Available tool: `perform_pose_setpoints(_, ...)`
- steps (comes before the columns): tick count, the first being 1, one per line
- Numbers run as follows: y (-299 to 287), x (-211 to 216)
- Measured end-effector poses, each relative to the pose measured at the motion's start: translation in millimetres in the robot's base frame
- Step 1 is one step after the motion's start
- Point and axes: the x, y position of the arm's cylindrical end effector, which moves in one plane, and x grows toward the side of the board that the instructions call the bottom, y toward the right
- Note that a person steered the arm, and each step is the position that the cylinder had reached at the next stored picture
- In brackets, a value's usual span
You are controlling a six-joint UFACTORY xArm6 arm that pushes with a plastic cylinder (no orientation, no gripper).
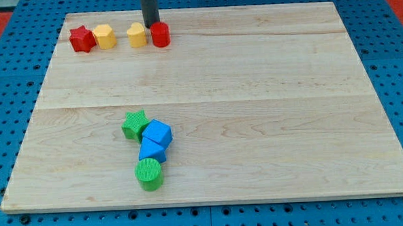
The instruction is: Push the red circle to the top of the green star
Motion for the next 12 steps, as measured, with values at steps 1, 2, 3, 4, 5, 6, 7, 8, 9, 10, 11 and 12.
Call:
perform_pose_setpoints(1, 17, 49)
perform_pose_setpoints(2, 24, 67)
perform_pose_setpoints(3, 34, 34)
perform_pose_setpoints(4, 98, 53)
perform_pose_setpoints(5, 60, 106)
perform_pose_setpoints(6, 93, 88)
perform_pose_setpoints(7, 58, 43)
perform_pose_setpoints(8, 14, 49)
perform_pose_setpoints(9, 1, 120)
perform_pose_setpoints(10, -2, 123)
perform_pose_setpoints(11, -2, 123)
perform_pose_setpoints(12, -2, 118)
